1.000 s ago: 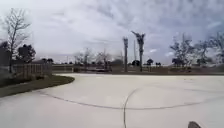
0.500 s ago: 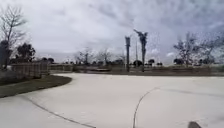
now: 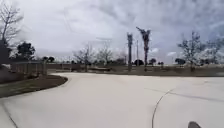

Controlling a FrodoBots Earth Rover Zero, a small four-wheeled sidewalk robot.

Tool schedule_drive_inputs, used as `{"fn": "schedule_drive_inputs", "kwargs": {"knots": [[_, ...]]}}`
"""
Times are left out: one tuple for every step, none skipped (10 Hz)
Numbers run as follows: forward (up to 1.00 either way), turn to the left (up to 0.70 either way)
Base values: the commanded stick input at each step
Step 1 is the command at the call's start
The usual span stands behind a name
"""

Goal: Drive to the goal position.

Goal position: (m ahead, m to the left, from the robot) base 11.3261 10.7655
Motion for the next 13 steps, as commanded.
{"fn": "schedule_drive_inputs", "kwargs": {"knots": [[1.0, 0.0], [1.0, 0.0], [1.0, 0.0], [1.0, 0.0], [1.0, 0.0], [1.0, 0.0], [1.0, 0.0], [1.0, 0.0], [1.0, 0.0], [1.0, 0.0], [1.0, 0.0], [1.0, 0.11], [1.0, 0.27]]}}
